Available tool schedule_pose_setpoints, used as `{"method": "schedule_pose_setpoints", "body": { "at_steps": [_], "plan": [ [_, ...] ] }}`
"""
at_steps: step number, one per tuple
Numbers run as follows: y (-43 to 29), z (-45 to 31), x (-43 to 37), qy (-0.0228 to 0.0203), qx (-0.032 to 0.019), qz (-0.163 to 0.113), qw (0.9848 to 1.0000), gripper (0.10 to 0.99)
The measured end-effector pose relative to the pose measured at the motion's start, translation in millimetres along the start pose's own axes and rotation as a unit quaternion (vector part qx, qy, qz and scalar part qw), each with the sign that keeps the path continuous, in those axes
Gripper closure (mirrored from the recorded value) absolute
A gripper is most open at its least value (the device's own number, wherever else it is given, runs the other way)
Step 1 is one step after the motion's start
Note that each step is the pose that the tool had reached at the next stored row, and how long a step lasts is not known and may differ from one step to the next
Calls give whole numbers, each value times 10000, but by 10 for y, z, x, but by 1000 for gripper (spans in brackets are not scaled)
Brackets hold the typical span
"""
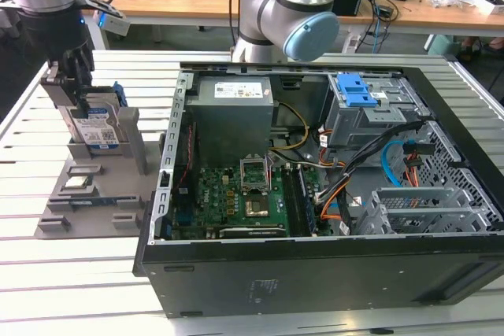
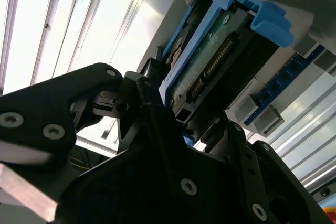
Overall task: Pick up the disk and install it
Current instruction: 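Pick up the disk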
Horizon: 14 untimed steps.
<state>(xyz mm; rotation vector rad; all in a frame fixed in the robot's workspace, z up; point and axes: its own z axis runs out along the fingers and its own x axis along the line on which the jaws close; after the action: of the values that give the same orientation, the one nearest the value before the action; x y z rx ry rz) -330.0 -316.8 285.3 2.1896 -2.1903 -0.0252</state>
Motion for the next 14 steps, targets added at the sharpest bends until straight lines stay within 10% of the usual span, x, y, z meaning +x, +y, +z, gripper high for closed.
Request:
{"method": "schedule_pose_setpoints", "body": {
  "at_steps": [6, 14],
  "plan": [
    [-1, 0, 0, 0, 0, 0, 10000, 722],
    [-3, 0, 0, 0, 0, 0, 10000, 722]
  ]
}}
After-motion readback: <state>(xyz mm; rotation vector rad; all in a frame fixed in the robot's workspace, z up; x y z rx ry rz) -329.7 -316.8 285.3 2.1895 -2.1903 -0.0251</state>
